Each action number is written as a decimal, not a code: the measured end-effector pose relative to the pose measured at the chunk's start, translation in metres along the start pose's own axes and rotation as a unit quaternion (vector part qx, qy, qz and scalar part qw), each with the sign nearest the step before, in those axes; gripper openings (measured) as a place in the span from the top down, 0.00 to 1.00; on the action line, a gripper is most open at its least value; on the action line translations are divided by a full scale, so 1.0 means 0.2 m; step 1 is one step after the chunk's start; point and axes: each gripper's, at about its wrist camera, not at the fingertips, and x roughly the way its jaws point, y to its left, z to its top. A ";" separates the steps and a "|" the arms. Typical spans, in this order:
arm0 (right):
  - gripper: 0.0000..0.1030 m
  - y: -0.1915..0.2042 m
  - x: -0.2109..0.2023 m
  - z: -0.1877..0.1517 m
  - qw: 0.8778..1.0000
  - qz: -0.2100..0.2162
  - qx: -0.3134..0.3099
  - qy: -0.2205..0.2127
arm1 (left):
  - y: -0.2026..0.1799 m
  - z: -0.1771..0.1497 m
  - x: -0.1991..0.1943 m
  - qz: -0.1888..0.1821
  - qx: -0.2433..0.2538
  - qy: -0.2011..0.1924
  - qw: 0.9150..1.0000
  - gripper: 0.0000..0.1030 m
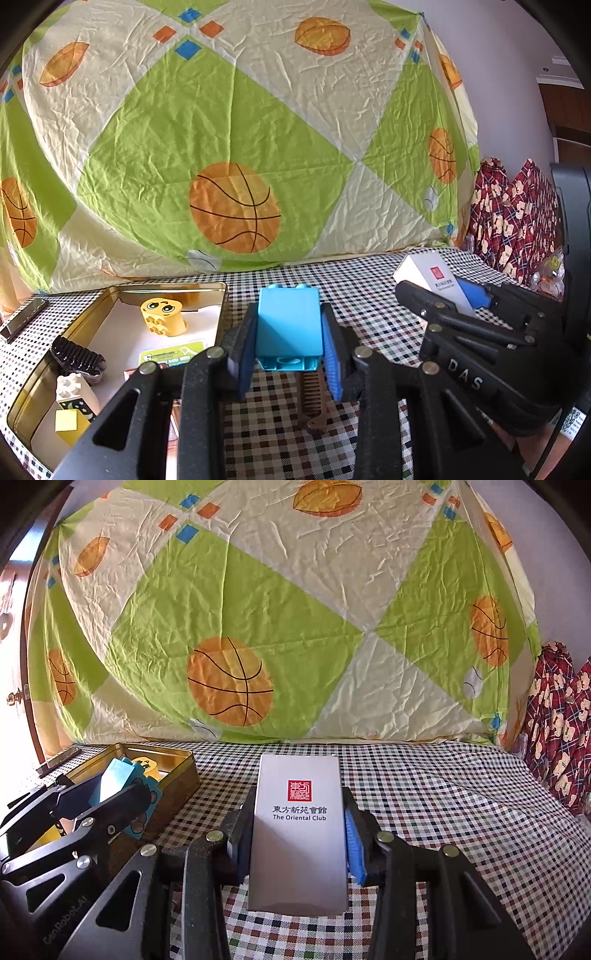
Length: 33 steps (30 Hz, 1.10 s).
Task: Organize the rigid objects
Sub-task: 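Lift the teal brick and white box and carry them toward the gold tin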
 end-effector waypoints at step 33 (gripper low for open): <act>0.58 0.07 -0.11 -0.01 0.999 0.013 -0.025 -0.039 | 0.08 -0.03 -0.15 0.024 -0.004 -0.026 0.999 0.70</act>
